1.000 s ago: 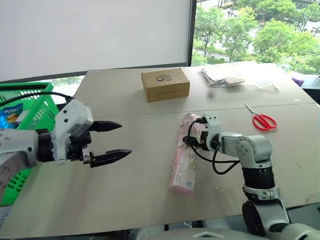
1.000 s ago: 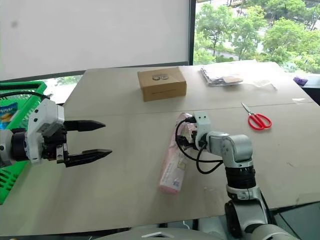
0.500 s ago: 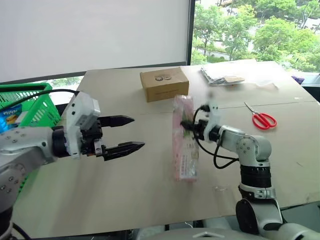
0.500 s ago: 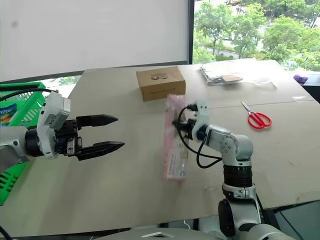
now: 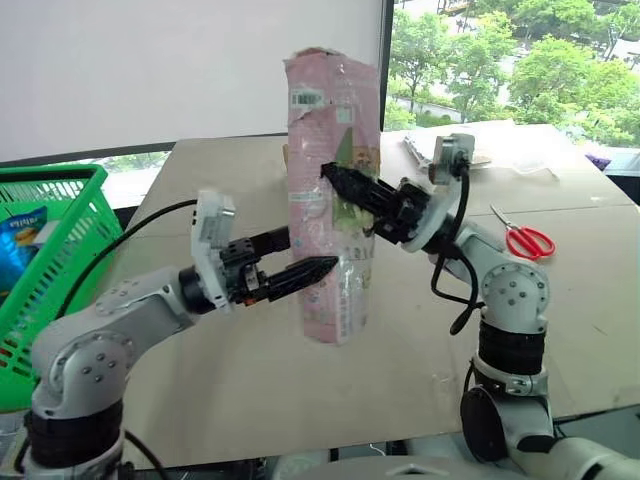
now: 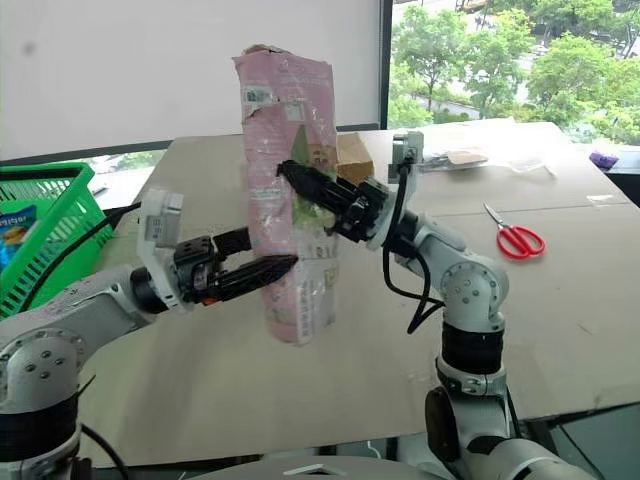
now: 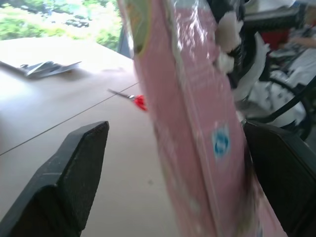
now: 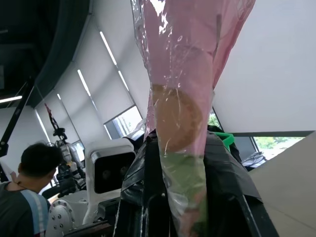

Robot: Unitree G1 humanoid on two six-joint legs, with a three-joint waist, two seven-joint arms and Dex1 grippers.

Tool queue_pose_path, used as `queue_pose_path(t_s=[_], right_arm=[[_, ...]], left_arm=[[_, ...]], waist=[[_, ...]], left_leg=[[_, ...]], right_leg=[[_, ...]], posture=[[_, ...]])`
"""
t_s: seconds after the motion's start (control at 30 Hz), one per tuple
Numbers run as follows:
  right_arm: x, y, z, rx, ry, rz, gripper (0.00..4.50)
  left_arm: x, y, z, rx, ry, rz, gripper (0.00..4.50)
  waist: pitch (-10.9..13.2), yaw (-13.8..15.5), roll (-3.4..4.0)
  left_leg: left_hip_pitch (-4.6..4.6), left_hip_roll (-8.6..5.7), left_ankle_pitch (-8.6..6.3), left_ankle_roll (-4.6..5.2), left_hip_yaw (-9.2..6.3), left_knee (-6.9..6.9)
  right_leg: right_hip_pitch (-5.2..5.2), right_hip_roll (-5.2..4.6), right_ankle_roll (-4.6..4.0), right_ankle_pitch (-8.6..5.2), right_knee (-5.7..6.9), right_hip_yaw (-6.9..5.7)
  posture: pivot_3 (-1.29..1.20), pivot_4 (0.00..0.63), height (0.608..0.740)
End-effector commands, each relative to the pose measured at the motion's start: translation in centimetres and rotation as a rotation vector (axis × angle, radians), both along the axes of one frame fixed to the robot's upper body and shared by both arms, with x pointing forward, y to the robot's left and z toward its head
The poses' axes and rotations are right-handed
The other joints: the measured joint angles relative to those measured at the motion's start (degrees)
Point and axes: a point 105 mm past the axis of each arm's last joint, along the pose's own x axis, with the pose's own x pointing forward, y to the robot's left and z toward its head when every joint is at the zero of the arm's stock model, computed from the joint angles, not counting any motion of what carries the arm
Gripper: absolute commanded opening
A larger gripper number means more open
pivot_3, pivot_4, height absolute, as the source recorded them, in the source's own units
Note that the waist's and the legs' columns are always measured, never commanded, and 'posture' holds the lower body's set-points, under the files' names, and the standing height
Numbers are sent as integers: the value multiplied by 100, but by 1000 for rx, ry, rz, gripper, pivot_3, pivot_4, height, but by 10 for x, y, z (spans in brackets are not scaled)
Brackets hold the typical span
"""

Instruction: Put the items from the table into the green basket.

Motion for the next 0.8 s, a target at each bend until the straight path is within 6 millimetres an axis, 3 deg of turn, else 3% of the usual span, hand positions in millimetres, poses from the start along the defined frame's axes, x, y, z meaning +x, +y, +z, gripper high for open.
queue_pose_path(t_s=[0.03, 0.07, 0.17, 0.27, 0.4, 0.47, 0.57, 0.8], right_arm=[[-10, 4, 23, 60, -101, 19, 107], [-10, 5, 23, 63, -105, 21, 107], [-9, 6, 25, 68, -113, 16, 107], [-6, 6, 26, 65, -112, 6, 107], [-5, 6, 23, 46, -87, 22, 1971], [-10, 6, 23, 46, -75, 78, 2909], [-4, -2, 18, 4, -84, 24, 4343], [13, -48, -18, -225, -148, -74, 4500]], left_arm=[[-7, -4, 16, -64, -38, -45, 4500], [-8, -4, 14, -58, -21, -54, 4500], [-18, -4, 4, -21, 24, -113, 3641], [-15, -3, 1, -7, 34, -100, 2165], [-9, -4, -4, 15, 38, -83, 327], [-6, -3, -5, 23, 29, -70, 278], [6, 2, 2, 26, -24, 0, 278], [33, 45, 35, 145, -202, 281, 278]], waist=[[0, -4, 0], [0, -2, 1], [2, -12, 3], [1, 3, 2], [1, 4, 2], [2, -3, 3], [2, -4, 3], [4, -2, 1]], left_leg=[[0, 0, 0, 0, -1, -1], [0, -1, 0, 0, 0, -2], [0, -2, 0, 0, 1, -2], [0, -2, 0, 0, 0, -2], [0, -6, 0, 0, 0, -1], [0, -7, 0, 0, 1, 0], [-1, -7, 0, 0, -1, -3], [-4, -12, 0, 1, 4, -3]], right_leg=[[0, 2, -1, 1, 0, 0], [0, 5, -2, 1, -1, 0], [0, 8, 1, -2, -2, 0], [0, 8, 3, -4, -3, -1], [1, 5, 2, -6, -3, -1], [1, 4, 3, -5, -4, 0], [0, 5, 2, -5, -5, -1], [0, 5, 4, -5, -13, 1]], posture=[[123, 0, 724], [120, 0, 724], [118, 0, 724], [114, 0, 724], [111, 0, 724], [110, 0, 724], [110, 0, 724], [115, 0, 724]])
